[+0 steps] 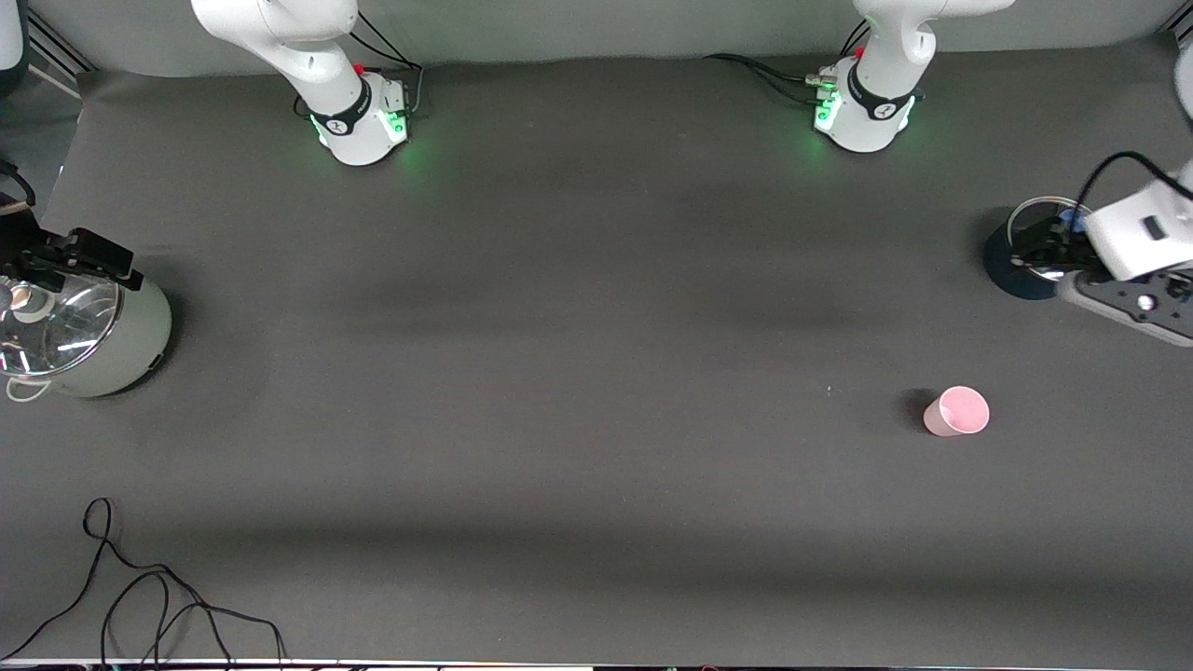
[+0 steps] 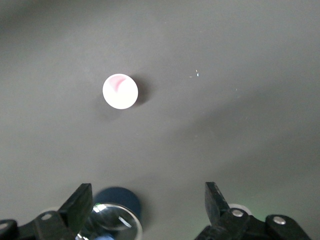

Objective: Transfer pink cup from left to right arm
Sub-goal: 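Move the left gripper down toward the pink cup, then close the left gripper around the pink cup's side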

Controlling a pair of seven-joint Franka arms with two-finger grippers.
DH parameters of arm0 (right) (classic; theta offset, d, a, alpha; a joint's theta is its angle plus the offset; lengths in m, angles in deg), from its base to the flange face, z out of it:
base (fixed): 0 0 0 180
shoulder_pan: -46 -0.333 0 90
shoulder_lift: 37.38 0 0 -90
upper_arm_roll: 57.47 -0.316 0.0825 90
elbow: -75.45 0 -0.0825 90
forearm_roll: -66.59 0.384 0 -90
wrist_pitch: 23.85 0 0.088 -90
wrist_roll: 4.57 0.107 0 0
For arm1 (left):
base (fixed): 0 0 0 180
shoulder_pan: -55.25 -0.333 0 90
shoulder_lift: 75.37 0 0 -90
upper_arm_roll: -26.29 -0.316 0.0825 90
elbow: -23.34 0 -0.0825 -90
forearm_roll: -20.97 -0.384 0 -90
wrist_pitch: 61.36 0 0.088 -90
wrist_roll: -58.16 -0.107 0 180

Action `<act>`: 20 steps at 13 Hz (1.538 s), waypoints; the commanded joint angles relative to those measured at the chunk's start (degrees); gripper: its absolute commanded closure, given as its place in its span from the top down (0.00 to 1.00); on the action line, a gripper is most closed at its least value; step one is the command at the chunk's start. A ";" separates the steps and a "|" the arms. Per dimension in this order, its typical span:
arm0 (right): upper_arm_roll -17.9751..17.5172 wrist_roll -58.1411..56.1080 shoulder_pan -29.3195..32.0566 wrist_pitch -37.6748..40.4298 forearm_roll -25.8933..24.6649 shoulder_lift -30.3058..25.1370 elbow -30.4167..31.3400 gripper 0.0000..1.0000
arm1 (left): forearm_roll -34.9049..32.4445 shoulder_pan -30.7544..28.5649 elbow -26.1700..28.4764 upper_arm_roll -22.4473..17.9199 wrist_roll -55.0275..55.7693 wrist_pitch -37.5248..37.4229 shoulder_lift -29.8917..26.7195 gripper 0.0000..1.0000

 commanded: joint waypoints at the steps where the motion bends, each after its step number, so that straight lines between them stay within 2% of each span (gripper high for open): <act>1: 0.28 0.47 0.08 0.12 0.97 -0.06 -1.24 1.00 | 3.46 -5.01 1.77 0.40 -18.12 4.55 2.28 1.00; 2: 0.28 0.56 0.09 0.12 0.97 -0.06 -1.24 1.00 | 5.21 -7.03 2.99 0.31 -24.80 7.79 2.90 1.00; 5: 0.28 0.47 0.08 0.12 0.88 -0.06 -1.24 1.00 | 16.35 -12.65 6.69 0.31 -42.65 14.14 6.93 1.00; 9: 0.19 0.47 -0.35 0.21 0.88 -0.06 -1.86 1.00 | 29.01 -20.39 6.87 0.40 -64.46 16.25 17.03 0.99; 12: 0.28 0.47 -0.27 0.21 0.88 0.03 -1.68 1.00 | 38.85 -22.33 6.61 0.40 -79.93 18.80 24.85 0.99; 15: 0.28 0.64 -0.18 0.21 0.88 0.11 -1.59 1.00 | 47.30 -23.22 6.35 0.40 -89.71 19.60 31.63 0.99; 20: 0.28 0.56 -0.44 0.30 0.88 0.11 -1.68 1.00 | 52.41 -23.22 2.14 1.01 -97.28 19.34 38.92 1.00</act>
